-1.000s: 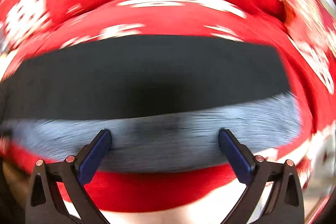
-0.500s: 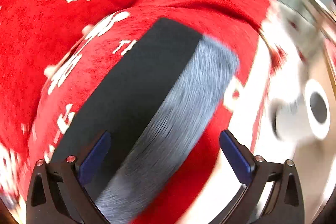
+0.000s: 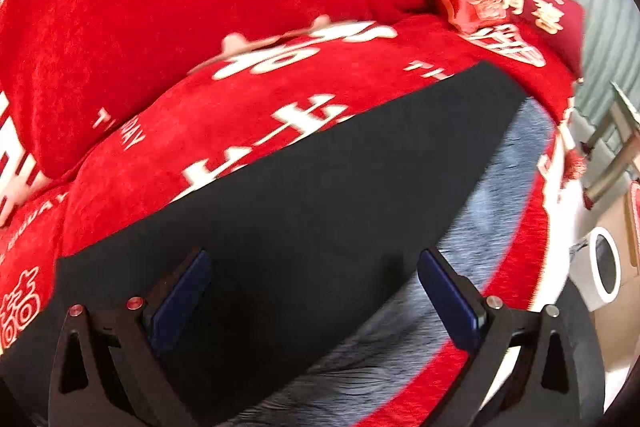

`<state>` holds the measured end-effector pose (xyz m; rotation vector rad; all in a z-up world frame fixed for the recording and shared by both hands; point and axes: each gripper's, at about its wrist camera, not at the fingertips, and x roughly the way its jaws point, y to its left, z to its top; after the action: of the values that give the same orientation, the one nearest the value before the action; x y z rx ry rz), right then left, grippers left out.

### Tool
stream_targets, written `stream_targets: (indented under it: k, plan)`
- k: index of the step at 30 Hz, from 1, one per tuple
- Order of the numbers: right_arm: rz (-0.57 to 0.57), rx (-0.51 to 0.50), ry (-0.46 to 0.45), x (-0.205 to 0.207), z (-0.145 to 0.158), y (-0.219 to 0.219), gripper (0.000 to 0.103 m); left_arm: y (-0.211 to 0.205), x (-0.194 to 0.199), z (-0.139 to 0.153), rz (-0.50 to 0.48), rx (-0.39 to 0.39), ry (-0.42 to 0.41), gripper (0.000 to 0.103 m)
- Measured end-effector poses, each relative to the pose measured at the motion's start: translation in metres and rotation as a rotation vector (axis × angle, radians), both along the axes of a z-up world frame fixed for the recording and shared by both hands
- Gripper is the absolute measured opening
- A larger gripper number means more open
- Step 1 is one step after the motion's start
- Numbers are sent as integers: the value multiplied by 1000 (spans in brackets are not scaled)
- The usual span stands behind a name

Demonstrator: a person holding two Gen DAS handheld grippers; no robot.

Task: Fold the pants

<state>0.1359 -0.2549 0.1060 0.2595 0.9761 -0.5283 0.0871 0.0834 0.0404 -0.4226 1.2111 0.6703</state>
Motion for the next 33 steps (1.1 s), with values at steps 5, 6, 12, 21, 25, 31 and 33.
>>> stream_targets:
  k: [5, 6, 12, 21, 25, 31, 33]
  plan:
    - [-141, 13, 56, 11, -17, -43, 103, 15, 10, 4, 11, -6, -13, 103]
    - [-162, 2, 57, 15, -17, -56, 103, 21, 11, 6, 21, -3, -18, 103]
    - [-238, 32, 42, 34, -16, -155, 103, 36, 25, 9, 33, 10, -5, 103]
    - [-275, 121, 35, 40, -3, -262, 103, -4, 48, 21, -67, -16, 13, 103]
    - [-179, 126, -35, 14, 15, -227, 103, -83, 82, 25, -319, -20, -1, 103]
    - [-87, 145, 13, -24, 0, -185, 103, -137, 134, 9, -442, 72, 62, 103]
    - [-82, 151, 29, -35, -5, -184, 103, -129, 149, 6, -403, 41, 66, 103]
